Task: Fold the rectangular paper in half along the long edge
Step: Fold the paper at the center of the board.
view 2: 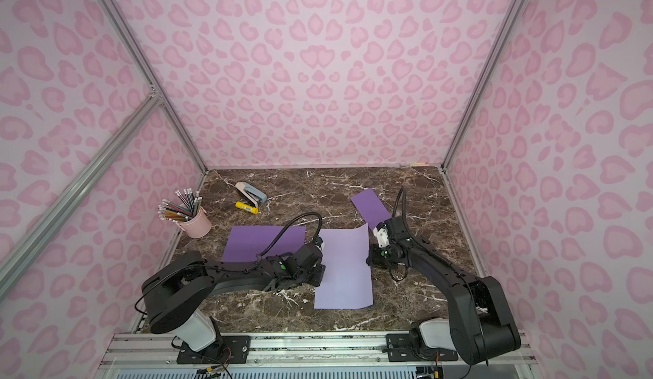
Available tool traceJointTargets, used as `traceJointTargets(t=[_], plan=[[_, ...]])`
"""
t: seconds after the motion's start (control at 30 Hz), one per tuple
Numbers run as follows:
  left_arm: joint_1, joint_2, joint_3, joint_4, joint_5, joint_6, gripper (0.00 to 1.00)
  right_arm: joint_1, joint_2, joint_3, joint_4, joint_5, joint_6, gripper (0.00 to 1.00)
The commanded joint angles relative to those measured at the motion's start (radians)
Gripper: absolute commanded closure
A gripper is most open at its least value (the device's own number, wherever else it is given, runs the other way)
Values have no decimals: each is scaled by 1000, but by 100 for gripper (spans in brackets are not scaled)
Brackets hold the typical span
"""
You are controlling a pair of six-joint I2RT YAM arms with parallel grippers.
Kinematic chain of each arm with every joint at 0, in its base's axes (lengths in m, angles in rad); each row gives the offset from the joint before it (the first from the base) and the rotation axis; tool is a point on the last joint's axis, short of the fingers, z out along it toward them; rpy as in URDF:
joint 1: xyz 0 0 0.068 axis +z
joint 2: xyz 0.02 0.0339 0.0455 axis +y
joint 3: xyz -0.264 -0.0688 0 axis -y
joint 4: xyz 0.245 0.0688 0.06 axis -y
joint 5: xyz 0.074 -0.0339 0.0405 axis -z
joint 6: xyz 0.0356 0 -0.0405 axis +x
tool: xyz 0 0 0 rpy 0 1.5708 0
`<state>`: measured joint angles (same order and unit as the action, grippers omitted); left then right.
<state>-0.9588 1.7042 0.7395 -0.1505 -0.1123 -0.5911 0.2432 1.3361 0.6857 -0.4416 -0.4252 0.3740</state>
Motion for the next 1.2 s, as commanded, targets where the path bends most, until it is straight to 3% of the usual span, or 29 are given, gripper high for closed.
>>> traceJointTargets(t=[0.0,0.23,0.6,0.77,1.17], plan=[[3,20,12,49,8,5,96,11,2,9,15,35,5,100],[3,31,-16,62,29,-6,96,26,-25,35,-12,28,12,100],[3,41,-26,90,61,-16,96,117,-41,29,172,-146,171,100],[3,26,-35,102,69,-19,96,187,3,52,243,-137,234,100],[3,-42,-81,157,94,-29,96,247,174,99,381,-149,292,100]])
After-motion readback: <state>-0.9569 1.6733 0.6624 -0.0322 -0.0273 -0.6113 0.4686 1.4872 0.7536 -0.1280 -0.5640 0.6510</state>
